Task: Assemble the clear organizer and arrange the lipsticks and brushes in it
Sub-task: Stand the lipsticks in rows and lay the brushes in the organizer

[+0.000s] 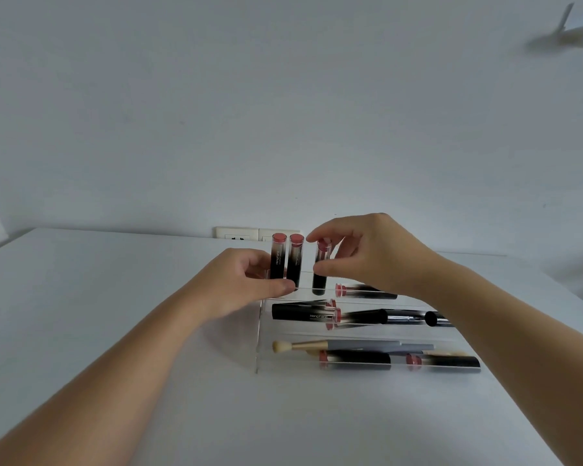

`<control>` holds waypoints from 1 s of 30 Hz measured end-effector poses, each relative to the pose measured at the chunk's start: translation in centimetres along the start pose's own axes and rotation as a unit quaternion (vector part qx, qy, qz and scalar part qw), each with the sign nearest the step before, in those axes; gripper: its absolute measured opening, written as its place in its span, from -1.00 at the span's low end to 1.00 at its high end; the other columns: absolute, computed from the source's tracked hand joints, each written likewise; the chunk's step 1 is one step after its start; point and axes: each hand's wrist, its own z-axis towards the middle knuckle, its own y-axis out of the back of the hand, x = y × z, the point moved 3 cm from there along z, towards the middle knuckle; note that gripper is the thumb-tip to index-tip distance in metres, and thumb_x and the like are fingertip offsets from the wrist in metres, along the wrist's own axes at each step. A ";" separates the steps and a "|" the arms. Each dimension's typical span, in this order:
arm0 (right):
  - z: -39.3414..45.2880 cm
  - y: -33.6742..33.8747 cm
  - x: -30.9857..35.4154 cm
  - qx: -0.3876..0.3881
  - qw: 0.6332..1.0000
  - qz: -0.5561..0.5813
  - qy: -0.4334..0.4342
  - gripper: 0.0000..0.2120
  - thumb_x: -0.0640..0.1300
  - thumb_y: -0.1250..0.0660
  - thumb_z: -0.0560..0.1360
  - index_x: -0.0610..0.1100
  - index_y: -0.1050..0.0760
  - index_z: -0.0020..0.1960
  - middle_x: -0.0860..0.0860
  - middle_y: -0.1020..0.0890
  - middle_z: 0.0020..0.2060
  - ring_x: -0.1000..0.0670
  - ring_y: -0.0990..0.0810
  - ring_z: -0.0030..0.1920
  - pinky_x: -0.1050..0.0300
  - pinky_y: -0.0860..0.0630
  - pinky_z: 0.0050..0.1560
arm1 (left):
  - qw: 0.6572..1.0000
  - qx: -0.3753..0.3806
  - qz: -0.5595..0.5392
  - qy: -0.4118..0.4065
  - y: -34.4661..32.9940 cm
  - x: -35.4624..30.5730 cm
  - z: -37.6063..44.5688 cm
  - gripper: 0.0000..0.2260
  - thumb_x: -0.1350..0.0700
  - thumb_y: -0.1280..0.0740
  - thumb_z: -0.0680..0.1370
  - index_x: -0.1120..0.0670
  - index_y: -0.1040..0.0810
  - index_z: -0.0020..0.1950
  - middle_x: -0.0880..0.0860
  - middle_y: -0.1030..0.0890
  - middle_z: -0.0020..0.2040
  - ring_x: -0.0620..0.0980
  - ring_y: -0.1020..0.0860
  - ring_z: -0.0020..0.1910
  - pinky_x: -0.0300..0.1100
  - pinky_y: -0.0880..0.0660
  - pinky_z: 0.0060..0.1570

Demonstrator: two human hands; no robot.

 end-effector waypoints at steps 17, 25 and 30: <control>-0.2 -1.4 -0.7 -0.029 0.999 0.013 0.004 -0.67 -0.20 -0.46 0.41 0.12 -0.54 0.08 0.17 -0.67 -0.18 0.15 -0.68 -0.21 0.25 -0.61 -0.16 | 1.000 -0.004 0.000 -0.002 0.0 -0.2 -0.1 -0.64 -0.26 -0.53 0.22 -0.25 -0.69 -0.01 -0.12 -0.75 -0.10 -0.15 -0.71 -0.05 -0.15 -0.56 0.15; -0.1 -2.0 -1.2 -0.030 0.998 0.051 -0.006 -0.56 -0.23 -0.44 0.42 0.18 -0.53 0.18 0.11 -0.69 -0.15 0.07 -0.70 -0.22 0.03 -0.69 -0.20 | 1.000 -0.006 -0.001 0.002 0.0 -0.3 -0.2 -0.62 -0.27 -0.53 0.20 -0.22 -0.70 -0.02 -0.09 -0.75 -0.08 -0.11 -0.71 -0.03 -0.04 -0.56 0.23; 0.0 -2.2 -1.0 -0.025 0.998 0.056 -0.009 -0.53 -0.24 -0.44 0.41 0.16 -0.51 0.22 0.11 -0.69 -0.15 0.08 -0.70 -0.20 0.02 -0.68 -0.16 | 1.000 -0.004 -0.004 0.005 0.0 -0.3 -0.3 -0.62 -0.26 -0.53 0.21 -0.24 -0.70 -0.02 -0.08 -0.75 -0.08 -0.09 -0.71 -0.02 0.01 -0.56 0.25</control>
